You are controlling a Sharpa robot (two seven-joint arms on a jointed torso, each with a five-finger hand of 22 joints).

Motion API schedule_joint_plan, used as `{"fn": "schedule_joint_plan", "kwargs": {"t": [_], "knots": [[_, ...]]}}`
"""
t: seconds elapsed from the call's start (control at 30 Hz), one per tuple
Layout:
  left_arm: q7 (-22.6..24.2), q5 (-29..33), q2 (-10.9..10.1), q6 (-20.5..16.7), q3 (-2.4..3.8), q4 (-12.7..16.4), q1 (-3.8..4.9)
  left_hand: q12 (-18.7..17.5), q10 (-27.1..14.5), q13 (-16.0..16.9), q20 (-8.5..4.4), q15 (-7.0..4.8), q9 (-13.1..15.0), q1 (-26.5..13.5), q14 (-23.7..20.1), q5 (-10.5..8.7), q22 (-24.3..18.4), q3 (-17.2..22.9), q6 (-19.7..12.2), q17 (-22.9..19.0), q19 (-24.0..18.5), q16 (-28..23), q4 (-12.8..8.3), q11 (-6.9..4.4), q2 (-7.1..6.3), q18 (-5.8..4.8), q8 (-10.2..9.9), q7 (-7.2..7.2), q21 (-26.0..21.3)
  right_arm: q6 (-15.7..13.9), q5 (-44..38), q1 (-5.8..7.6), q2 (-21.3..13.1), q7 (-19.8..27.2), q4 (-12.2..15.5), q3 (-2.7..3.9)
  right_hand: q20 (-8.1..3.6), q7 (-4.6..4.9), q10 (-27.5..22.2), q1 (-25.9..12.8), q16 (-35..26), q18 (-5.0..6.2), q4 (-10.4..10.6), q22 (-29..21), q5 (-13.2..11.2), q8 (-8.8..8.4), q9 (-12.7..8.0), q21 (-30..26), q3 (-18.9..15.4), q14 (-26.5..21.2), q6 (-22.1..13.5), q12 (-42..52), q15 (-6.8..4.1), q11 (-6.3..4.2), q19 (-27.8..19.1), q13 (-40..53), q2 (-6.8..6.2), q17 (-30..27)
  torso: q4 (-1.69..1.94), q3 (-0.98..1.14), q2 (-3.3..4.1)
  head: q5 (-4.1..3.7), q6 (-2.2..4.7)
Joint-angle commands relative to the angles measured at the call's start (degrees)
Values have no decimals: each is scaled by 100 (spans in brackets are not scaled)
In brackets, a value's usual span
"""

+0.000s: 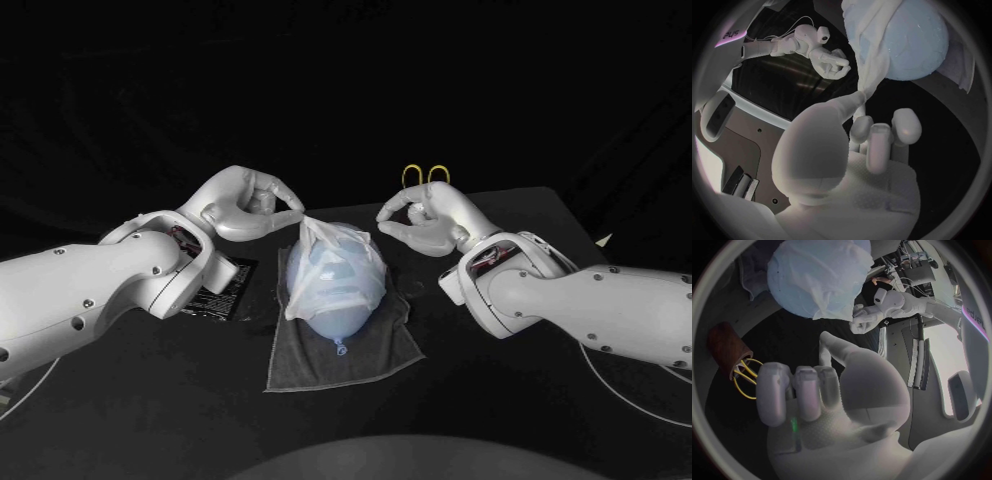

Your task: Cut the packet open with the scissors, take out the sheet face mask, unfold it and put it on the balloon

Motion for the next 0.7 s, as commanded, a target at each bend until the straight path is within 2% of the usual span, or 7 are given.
{"fn": "schedule_joint_plan", "kwargs": {"t": [0.03,0.1,0.17,0.27,0.3,0.47,0.7], "knots": [[-41,86,39,-30,7,-47,62,16,24,1,4,-15,404,-16,241,18,9,35,-5,287,33,14,-4,2,56,-104,20,26,29,331,51,62,5,-54,-72,8,-31,10,607,-94,26,-53,34,1297,3,19,1953,-80,34,599,-86,21,-43,-35,334,1505,-24,1510,-6,3,-12,18,13],[-59,87,57,-4,7,-69,82,17,26,5,4,-15,409,-22,240,18,18,40,-8,283,41,13,-6,2,55,-106,24,26,35,526,117,84,2,-116,-107,8,-16,78,607,-259,26,-38,157,1273,4,-263,1849,-158,-31,599,-437,21,-9,12,301,1505,-143,1510,-11,3,-14,22,14],[-79,88,77,30,7,-85,97,17,26,5,4,-15,409,-22,240,18,18,40,-8,283,41,13,-6,2,55,-106,24,26,35,800,170,101,1,-197,-140,7,57,290,607,-632,26,-38,401,1262,-12,-639,1645,-195,-341,599,-774,21,127,196,283,1505,-425,1510,-10,1,-10,19,18],[-103,84,90,67,6,-85,107,17,26,5,4,-15,409,-22,240,18,18,40,-8,283,41,13,-6,2,55,-106,24,26,35,1104,206,110,7,-299,-154,3,120,385,607,-866,26,-35,587,1254,-3,-844,1504,-223,-604,599,-836,21,216,276,270,1505,-633,1510,0,3,-11,14,33],[-115,80,93,84,6,-82,111,17,26,5,4,-15,409,-22,240,18,18,40,-8,283,41,13,-6,2,55,-106,24,26,35,1229,216,109,14,-351,-155,0,185,457,607,-888,26,-37,716,1253,-5,-1036,1367,-226,-774,599,-885,21,262,321,268,1505,-700,1510,0,5,-12,15,36],[-161,64,101,148,5,-70,117,13,21,-4,4,-14,415,-28,241,18,17,46,-13,285,40,13,-9,3,53,-105,30,26,34,1412,318,79,99,-516,-200,-16,274,485,607,-795,26,-18,1135,1243,0,-1372,1095,-261,-1181,599,-799,21,320,379,252,1505,-679,1510,-7,7,-17,14,59],[-214,21,95,206,5,-42,119,13,21,-4,4,-14,415,-28,241,18,17,46,-13,285,40,13,-9,3,53,-105,30,26,34,1135,685,47,277,-571,-383,-23,309,503,607,-592,26,-22,1371,1253,3,-1532,963,-230,-1345,599,-728,21,333,398,266,1505,-543,1510,5,5,-5,2,88]]}}
